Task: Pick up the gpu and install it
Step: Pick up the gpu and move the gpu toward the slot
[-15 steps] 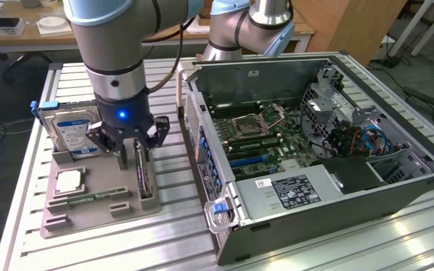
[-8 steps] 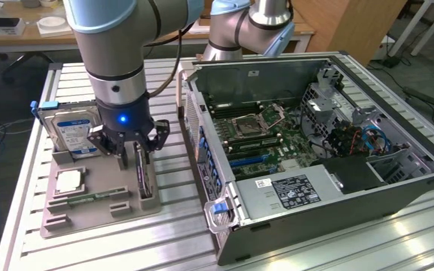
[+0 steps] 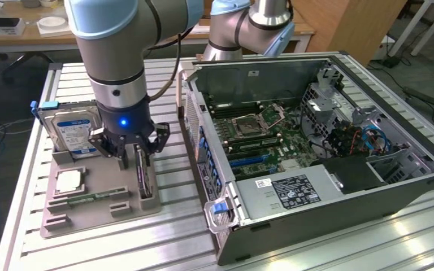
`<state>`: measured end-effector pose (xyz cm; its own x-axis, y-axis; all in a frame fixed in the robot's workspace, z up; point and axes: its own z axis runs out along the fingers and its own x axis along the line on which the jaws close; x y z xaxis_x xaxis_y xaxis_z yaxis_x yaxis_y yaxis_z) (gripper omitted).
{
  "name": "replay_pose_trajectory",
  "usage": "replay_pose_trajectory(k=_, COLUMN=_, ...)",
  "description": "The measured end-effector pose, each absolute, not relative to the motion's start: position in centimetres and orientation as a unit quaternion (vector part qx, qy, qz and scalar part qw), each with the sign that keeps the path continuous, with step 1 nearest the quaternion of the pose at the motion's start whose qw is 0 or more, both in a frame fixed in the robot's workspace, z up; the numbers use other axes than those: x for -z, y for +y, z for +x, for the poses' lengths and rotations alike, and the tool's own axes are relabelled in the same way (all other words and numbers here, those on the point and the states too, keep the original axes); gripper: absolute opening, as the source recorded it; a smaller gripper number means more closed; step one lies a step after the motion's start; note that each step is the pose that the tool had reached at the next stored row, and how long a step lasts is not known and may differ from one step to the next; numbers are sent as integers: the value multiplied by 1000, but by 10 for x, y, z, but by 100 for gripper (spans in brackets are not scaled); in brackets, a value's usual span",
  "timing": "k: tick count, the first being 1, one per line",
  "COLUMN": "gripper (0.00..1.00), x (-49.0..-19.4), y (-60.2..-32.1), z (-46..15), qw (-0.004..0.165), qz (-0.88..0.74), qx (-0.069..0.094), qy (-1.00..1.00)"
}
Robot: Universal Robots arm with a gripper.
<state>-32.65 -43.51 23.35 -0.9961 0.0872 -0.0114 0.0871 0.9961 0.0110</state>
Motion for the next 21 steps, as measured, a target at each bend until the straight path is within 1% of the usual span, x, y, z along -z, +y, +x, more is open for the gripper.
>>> replay_pose_trajectory(k=12, gripper=49, x=-225, y=-435, z=-325, qw=6, qz=45, qx=-5, qy=999)
replay_pose_trajectory(k=21, gripper=49, x=-225, y=-433, z=-325, qw=6, qz=45, qx=-5, qy=999)
